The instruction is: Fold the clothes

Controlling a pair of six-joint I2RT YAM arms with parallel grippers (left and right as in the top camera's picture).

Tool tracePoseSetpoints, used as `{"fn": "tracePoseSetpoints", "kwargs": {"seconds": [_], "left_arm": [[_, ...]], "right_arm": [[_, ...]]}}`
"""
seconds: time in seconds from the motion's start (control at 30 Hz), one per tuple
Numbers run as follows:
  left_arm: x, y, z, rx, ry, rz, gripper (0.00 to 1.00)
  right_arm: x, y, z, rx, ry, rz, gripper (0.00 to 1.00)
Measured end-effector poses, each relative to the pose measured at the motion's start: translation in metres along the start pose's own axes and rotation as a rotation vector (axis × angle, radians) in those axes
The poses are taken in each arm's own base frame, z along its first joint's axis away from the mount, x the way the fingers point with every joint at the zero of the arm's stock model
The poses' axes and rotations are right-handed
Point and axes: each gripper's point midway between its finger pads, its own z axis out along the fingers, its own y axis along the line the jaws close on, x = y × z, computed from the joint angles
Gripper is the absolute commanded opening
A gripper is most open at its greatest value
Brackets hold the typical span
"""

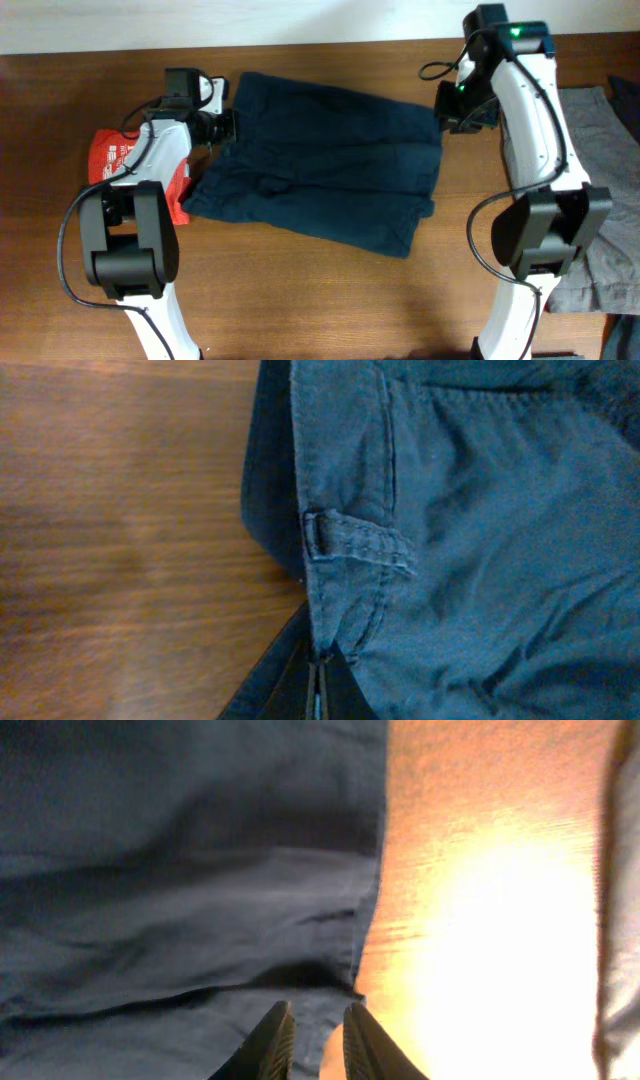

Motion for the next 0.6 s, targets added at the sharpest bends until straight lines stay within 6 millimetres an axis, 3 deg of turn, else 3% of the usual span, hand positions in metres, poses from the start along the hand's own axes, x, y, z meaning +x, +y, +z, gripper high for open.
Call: {"fn": "tracePoseSetpoints", "kwargs": {"seconds": [0.03,0.1,0.13,0.27,0.33,0.37,0.43,0.47,0.6], "left_arm": [[0.001,0.001,0.000,-0.003,0.004,-0.003,0.00],[0.004,-0.001,0.000,-0.004,0.016,-0.005,0.00],[0.004,-0.002,0.001,-0.003,0.018,-0.002,0.00],[0.010,-0.003,0.001,-0.007,0.041,-0.005,0.00],[0.011,-0.003,0.001,-0.007,0.045,-0.006,0.00],[0.012,-0.003,0.001,-0.008,0.047,-0.007,0.00],[0.012,-0.003,0.001,-0.008,0.050,-0.007,0.00],[0.013,-0.003,0.001,-0.008,0.053,-0.008,0.00],[0.019,-0.003,0.001,-0.009,0.074,-0.014,0.00]], "right_arm": [[0.001,-0.002,0.014,0.007,0.024,0.005,0.45],[0.003,-0.005,0.037,0.015,0.053,0.014,0.73],[0.003,-0.007,0.050,0.017,0.061,0.014,0.80],[-0.002,-0.010,0.094,0.007,0.043,0.020,0.80],[-0.007,-0.009,0.106,-0.004,0.016,0.017,0.65],[-0.010,-0.008,0.111,-0.012,0.000,0.017,0.52],[-0.020,-0.006,0.115,-0.027,-0.045,0.013,0.11],[-0.027,-0.003,0.116,-0.039,-0.076,0.008,0.04],[-0.064,0.010,0.110,-0.119,-0.221,-0.004,0.04]]}}
